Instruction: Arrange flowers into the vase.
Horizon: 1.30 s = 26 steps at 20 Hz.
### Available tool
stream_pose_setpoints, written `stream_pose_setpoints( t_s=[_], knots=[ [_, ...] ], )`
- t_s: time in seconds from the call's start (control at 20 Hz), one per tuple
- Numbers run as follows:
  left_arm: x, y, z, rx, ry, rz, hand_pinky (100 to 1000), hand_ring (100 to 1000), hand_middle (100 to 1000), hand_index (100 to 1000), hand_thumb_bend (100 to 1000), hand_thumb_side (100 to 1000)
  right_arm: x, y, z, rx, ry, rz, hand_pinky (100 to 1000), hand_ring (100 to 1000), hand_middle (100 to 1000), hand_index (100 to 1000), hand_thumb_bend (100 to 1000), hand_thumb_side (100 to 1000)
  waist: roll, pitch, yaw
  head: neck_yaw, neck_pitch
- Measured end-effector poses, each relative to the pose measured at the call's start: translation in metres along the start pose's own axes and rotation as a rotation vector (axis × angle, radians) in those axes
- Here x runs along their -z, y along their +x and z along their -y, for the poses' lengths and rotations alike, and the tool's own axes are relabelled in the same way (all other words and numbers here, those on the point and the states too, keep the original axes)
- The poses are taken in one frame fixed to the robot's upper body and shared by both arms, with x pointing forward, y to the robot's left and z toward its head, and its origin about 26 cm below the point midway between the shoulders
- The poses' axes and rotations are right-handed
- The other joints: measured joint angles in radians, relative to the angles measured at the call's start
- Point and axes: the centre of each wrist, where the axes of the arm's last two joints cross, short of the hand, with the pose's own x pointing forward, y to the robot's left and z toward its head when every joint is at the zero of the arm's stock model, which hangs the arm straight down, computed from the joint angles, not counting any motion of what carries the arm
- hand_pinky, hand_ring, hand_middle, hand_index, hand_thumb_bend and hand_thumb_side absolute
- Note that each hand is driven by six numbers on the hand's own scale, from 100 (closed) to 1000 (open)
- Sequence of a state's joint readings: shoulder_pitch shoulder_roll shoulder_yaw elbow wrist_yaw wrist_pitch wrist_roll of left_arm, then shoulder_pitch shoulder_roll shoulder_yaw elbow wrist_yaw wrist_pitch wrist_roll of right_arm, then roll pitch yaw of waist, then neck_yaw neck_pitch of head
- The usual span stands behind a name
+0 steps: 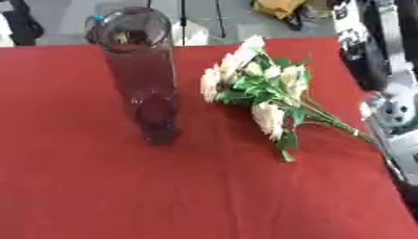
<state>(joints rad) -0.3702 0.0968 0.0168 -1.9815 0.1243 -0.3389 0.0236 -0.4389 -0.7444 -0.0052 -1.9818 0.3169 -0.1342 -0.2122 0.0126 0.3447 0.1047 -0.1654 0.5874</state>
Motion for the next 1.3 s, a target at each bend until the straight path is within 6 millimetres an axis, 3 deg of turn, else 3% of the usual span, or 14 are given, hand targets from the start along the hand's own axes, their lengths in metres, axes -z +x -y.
stream_pose_setpoints(
  t_s=[0.55, 1.1, 1.3],
  knots=[
    [0.0, 0.0, 0.0, 0.001, -0.003, -0.004, 513, 569, 764, 802, 100, 970, -0.011, -0.004, -0.001, -0.148, 0.196, -0.016, 837, 903, 791, 907, 100, 983, -0.001, -0.005, -0.007, -0.008, 0.0],
    [0.0, 0.0, 0.0, -0.001, -0.005, -0.013, 512, 569, 764, 801, 100, 969, -0.031, -0.005, -0.016, -0.275, 0.462, -0.07, 856, 929, 850, 934, 104, 964, -0.003, -0.021, -0.012, -0.053, 0.016],
    [0.0, 0.0, 0.0, -0.004, -0.006, -0.016, 512, 570, 765, 801, 100, 969, -0.039, -0.003, -0.025, -0.311, 0.573, -0.063, 889, 1000, 864, 939, 183, 841, -0.003, -0.029, -0.011, -0.054, 0.042]
  ],
)
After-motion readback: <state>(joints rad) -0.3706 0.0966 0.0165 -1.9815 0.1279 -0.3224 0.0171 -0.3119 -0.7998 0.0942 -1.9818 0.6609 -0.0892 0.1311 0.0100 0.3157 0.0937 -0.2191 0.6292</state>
